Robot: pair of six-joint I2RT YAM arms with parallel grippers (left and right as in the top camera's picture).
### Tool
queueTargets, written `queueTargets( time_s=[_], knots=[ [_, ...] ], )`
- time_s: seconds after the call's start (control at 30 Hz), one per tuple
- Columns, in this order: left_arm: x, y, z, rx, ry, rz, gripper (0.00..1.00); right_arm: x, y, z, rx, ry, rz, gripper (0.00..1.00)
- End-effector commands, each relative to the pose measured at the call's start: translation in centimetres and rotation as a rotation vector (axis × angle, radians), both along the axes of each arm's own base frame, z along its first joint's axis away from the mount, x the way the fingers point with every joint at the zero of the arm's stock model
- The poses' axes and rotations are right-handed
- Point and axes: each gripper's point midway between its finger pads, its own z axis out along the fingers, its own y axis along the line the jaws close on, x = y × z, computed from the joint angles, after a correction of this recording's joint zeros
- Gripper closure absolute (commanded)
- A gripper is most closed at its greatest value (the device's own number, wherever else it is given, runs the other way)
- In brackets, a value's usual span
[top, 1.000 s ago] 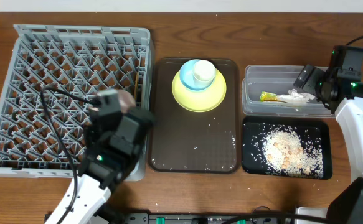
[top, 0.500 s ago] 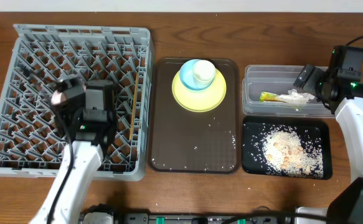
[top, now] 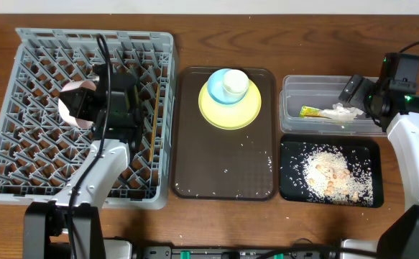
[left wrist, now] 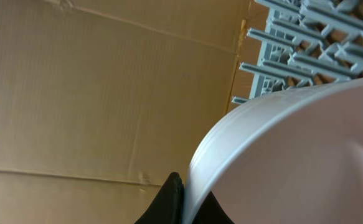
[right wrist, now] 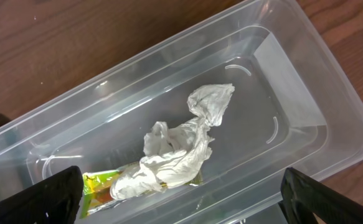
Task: Sort waste into correct bins and load items into the dishwasher
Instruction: 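Tilt the bowl and lower it into the dish rack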
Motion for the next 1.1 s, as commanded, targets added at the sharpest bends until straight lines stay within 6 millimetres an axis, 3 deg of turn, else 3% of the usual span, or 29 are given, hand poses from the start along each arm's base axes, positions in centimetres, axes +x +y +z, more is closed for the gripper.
queueTargets(
  time_s=[0.0,0.4,0.53,0.9,1.07],
  knots=[
    [-0.3,0.3,0.5,0.056,0.104,0.014,0.93,0.0,-0.4,0.3,-0.002,-0.007,-0.016,0.01],
    [-0.2,-1.5,-0.8,0.05,0.155,-0.033,0.92,0.0,-0.4,0.3,-0.001,-0.007,-0.016,0.01],
    [-0.9,-2.4,-2.4,0.017,0.184,-0.05,0.92,0.0,-0.4,0.3,-0.002,-0.007,-0.016,0.01],
    [-1.1,-2.9,-2.0,0.04,0.175,-0.037,0.92,0.0,-0.4,0.3,-0.001,-0.007,-0.016,0.01],
    [-1.9,-3.5,-1.0,0.097,0.163,0.004,0.83,0.0,-0.4,0.3,-0.001,-0.007,-0.016,0.01]
  ],
)
